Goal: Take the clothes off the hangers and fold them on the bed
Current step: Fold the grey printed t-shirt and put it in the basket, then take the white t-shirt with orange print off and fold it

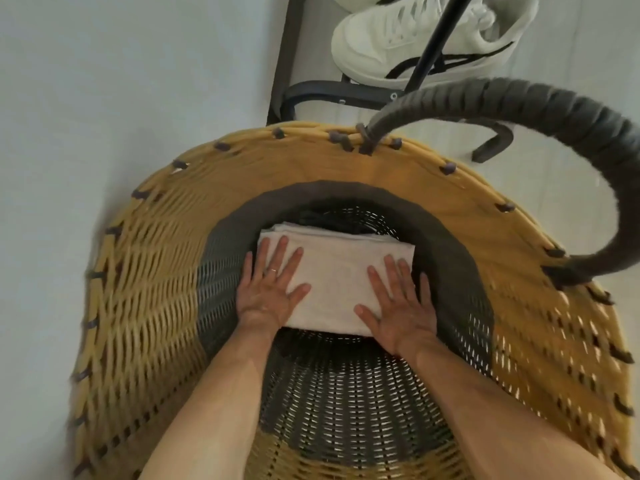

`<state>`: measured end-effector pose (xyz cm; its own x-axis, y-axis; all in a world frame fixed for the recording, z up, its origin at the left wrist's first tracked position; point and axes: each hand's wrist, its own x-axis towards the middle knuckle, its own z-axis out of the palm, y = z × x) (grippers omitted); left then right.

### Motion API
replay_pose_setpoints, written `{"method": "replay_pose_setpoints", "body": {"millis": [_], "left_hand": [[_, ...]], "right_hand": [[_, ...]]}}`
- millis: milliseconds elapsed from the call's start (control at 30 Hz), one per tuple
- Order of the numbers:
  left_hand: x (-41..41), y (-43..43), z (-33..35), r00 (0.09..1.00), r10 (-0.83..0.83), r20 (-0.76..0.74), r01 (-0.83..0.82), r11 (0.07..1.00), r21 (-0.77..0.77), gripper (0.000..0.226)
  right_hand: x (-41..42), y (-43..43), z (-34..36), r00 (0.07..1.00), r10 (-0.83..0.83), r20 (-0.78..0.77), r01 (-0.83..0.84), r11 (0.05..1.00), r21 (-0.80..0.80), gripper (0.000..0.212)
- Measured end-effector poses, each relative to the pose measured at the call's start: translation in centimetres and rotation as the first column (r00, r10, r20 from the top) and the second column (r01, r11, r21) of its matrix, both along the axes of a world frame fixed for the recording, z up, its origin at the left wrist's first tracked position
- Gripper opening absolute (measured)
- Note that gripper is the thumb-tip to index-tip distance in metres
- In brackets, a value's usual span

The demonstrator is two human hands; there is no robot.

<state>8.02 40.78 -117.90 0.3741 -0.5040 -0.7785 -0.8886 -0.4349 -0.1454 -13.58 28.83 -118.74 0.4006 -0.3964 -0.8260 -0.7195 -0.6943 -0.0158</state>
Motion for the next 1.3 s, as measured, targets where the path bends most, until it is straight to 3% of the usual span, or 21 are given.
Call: {"method": "replay_pose_setpoints", "body": {"millis": [167,267,367,533,700,900,1033,1200,1300], "left_hand": [[-0.7,-1.4,5.5,0.993,-0.1,0.058,0.077,0.944,0.321,0.073],[0.0,-1.4,11.9,0.987,-0.161,0.016,0.142,0.913,0.383,0.069],[-0.4,-2.0,20.2,0.997,-0.071,-0.041,0.078,0.974,0.214,0.047],[-2.2,-5.3,36.0,0.982,0.035,-0.184,-0.028,0.999,0.04,0.036],[-5.5,-8.0,55.3,0.971,-0.022,-0.237,-0.032,0.974,-0.223,0.038],[-9.8,-11.4,75.3,0.989,-0.094,-0.112,0.026,0.865,-0.502,0.034],[-13.1,-13.6,88.0,0.998,-0.064,-0.003,0.046,0.756,-0.653,0.035],[-18.9,-15.3,100.1,0.997,0.002,0.073,0.057,0.593,-0.803,0.035],[-21.5,-15.6,104.4,0.995,0.013,0.097,0.075,0.537,-0.84,0.034]], "right_hand": [[2.0,-1.8,5.6,0.908,0.15,-0.392,-0.137,0.989,0.063,0.085],[2.2,-2.6,12.4,0.887,0.239,-0.394,-0.187,0.968,0.167,0.064],[1.8,-2.2,21.0,0.943,0.134,-0.304,-0.063,0.971,0.23,0.045],[1.9,-3.8,36.6,0.993,-0.07,-0.091,0.096,0.938,0.332,0.052],[0.5,-6.5,57.5,0.976,-0.153,0.152,0.119,0.97,0.213,0.048],[-4.4,-9.9,80.1,0.883,-0.127,0.452,0.164,0.985,-0.043,0.045],[-10.2,-11.2,92.1,0.769,-0.04,0.638,0.215,0.956,-0.2,0.044],[-18.1,-12.2,102.4,0.6,0.076,0.796,0.317,0.891,-0.324,0.043],[-20.6,-12.5,106.1,0.552,0.151,0.82,0.337,0.859,-0.385,0.044]]}}
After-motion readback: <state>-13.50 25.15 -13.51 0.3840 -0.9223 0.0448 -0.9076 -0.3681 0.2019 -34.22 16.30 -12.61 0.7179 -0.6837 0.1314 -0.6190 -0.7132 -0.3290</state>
